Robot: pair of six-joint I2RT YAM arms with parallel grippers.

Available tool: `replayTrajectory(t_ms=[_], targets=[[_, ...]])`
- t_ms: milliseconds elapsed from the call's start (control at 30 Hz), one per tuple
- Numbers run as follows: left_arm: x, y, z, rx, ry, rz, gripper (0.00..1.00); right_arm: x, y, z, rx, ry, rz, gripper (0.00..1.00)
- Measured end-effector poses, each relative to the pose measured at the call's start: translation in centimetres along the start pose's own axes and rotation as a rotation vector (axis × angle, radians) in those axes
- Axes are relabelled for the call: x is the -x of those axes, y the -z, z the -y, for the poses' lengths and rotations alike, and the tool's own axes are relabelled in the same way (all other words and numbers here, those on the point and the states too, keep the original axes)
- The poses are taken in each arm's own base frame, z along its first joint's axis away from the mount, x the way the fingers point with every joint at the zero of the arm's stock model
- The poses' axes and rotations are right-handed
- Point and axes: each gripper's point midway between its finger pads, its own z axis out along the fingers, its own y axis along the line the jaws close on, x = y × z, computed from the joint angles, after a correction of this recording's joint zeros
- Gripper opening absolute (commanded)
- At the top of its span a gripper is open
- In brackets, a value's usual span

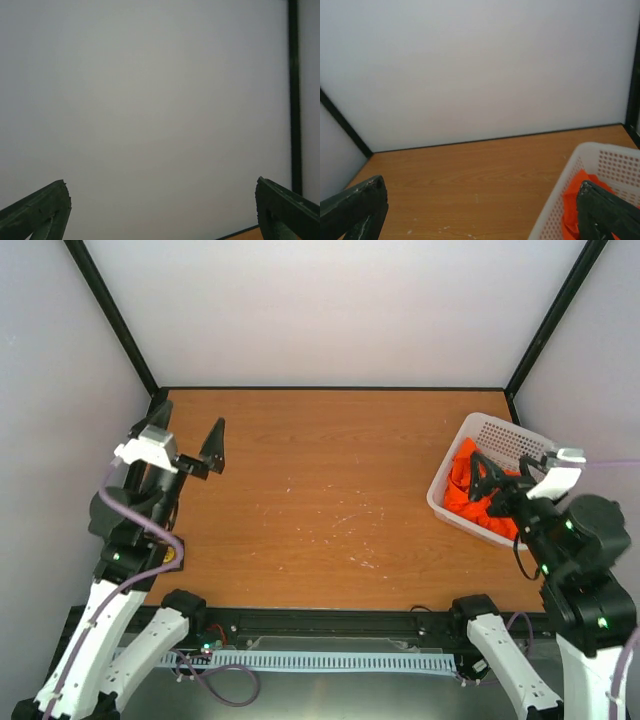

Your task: Pin the brooch onto the clothing

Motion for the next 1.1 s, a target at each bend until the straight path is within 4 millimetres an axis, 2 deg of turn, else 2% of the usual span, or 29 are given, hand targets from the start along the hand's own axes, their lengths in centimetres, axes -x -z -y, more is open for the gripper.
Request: replayTrajectory(t_ms=[300, 433, 567, 700, 833, 933, 1100], targets=[[-8.7, -4.9, -4.8, 0.113, 0.098, -0.22, 1.0, -5.5, -9.6, 6.3, -0.267, -0.009, -0.214, 1.0], [-12.8, -6.0, -7.1, 0.145, 0.172, -0.309, 1.0, -8.9, -13.4, 9.6, -0.374, -0.004, -0.328, 1.0], [-15.3, -6.7, -8.6, 0.155, 0.249, -0.36, 1.0, -12.3, -16.1, 13.3, -0.479, -0.014, -0.439, 1.0], [-16.1, -7.4, -9.0, 0.126, 0.316, -0.362, 1.0, -15.3, -17.6, 17.7, -0.569, -0.066, -0.525, 1.0], [-15.6, -7.8, -8.5, 0.081, 0.363, -0.337, 1.0, -18.5, -18.0, 21.4, -0.622, -0.136, -0.606, 1.0], [-14.6, -8.2, -7.9, 0.036, 0.391, -0.301, 1.0, -21.0, -18.7, 23.2, -0.624, -0.189, -0.671, 1.0], [-13.2, -8.6, -7.1, -0.027, 0.43, -0.252, 1.0, -25.0, -20.2, 24.3, -0.588, -0.247, -0.769, 1.0]])
